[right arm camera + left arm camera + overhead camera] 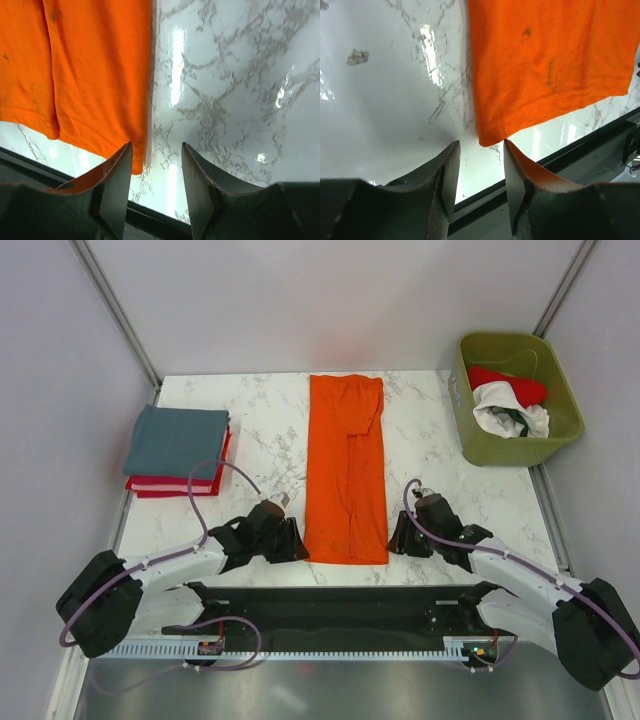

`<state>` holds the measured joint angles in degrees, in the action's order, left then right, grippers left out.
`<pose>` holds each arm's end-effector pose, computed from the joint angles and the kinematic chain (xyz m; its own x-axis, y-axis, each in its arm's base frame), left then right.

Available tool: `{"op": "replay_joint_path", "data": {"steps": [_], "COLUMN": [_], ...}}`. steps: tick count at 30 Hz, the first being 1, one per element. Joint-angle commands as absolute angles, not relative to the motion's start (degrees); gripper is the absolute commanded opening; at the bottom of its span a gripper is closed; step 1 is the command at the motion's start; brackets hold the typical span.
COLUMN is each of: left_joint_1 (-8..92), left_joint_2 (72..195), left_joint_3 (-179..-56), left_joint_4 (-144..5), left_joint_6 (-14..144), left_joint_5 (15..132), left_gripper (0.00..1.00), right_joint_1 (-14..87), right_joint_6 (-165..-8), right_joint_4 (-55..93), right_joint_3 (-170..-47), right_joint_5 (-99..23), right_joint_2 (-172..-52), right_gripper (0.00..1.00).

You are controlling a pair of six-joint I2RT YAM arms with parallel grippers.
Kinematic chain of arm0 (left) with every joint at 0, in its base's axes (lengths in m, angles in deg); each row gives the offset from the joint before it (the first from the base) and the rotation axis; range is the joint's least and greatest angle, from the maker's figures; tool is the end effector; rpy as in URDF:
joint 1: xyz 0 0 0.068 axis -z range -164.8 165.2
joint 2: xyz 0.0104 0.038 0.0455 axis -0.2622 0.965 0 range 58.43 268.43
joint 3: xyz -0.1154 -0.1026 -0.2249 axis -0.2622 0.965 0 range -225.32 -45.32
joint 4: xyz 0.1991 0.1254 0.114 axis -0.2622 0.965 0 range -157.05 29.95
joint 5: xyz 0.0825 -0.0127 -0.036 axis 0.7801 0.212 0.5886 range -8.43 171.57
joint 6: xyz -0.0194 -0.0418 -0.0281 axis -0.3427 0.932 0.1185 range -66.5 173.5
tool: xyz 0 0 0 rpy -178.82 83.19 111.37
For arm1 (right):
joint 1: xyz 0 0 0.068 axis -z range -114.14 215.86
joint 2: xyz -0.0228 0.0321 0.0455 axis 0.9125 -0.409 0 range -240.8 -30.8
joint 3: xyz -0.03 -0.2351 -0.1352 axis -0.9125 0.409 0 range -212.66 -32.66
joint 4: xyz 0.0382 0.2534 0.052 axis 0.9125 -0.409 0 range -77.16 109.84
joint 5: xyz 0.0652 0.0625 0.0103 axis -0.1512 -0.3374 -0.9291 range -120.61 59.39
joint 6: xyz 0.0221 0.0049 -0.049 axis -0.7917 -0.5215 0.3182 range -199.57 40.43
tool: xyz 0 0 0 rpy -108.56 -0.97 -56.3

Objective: Fold and stack the t-shirts
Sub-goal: Fold the tshirt

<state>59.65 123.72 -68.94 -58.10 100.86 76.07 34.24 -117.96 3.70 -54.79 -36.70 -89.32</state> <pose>0.1419 -0.1438 0.1506 -0.9185 -0.1247 -0.3753 0.0957 0.8506 -0.5170 0.1526 0.0983 0.1548 -0.8876 0.1787 -0.4245 -0.0320 0.8955 0.4439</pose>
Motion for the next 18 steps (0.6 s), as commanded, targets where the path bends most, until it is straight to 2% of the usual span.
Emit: {"op": "replay_joint_path", "data": {"steps": [1, 16, 18], "left_joint_1": [60.6, 60.3, 60.0], "left_joint_2": [122.5, 121.4, 123.3], "left_joint_3": [-67.8, -67.8, -68.2], "left_joint_4": [-58.1, -61.2, -61.9], "left_joint_6": [104.7, 105.1, 104.8], "left_joint_5": [77.4, 77.4, 77.0], "left_gripper": [0.47, 0.46, 0.45], "right_joint_1": [33.3, 32.4, 32.4], "right_joint_6": [-120.4, -122.5, -122.5], "right_joint_4": [0.8, 3.6, 3.7], "right_joint_3": [-53.8, -53.9, -54.0], "right_joint_5": [-39.3, -43.8, -43.7], "right_joint_2": [-87.2, -87.5, -88.7], "right_gripper": [0.51, 0.5, 0.46]}}
